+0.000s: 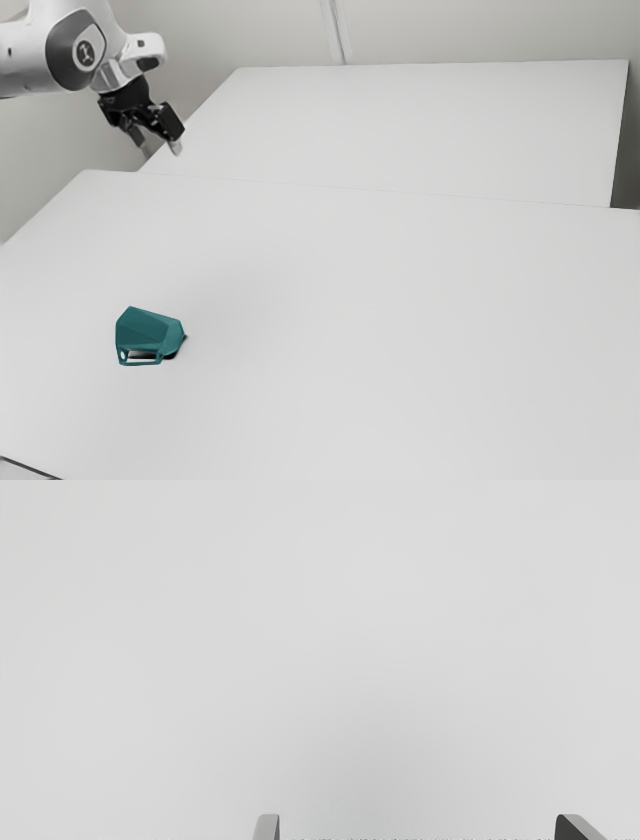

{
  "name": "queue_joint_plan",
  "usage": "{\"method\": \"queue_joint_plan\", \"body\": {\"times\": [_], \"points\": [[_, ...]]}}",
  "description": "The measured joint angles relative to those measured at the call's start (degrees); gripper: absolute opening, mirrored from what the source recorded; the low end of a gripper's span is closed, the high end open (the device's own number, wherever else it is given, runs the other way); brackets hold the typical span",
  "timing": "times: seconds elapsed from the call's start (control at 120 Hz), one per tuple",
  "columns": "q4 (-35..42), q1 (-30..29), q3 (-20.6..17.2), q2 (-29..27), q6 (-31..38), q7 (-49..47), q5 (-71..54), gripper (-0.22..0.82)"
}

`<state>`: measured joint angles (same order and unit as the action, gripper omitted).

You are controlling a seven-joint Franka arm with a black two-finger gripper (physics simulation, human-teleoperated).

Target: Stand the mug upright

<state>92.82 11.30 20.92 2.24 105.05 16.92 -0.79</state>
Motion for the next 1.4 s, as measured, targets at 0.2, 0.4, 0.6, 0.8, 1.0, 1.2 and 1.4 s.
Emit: {"method": "queue_joint_plan", "body": {"times": [0.2, 0.4, 0.6, 0.8, 1.0, 1.2, 1.4], "points": [[14.12, 0.06, -1.21, -9.25, 2.19, -0.06, 4.26, 0.6], [30.89, -16.5, -6.29, -16.61, 7.47, 0.77, 12.74, 0.6], [33.75, -23.22, -7.66, -10.66, 9.35, 4.48, 21.07, 0.6], [32.71, -29.35, -7.97, -4.08, 9.72, 11.71, 27.08, 0.6], [31.27, -34.44, -8.0, 1.71, 8.32, 19.99, 30.27, 0.6], [29.69, -38.37, -9.59, 7.31, 6.33, 28.59, 33.24, 0.6], [26.96, -38.87, -11.01, 10.35, 5.09, 37.3, 37.35, 0.6]]}}
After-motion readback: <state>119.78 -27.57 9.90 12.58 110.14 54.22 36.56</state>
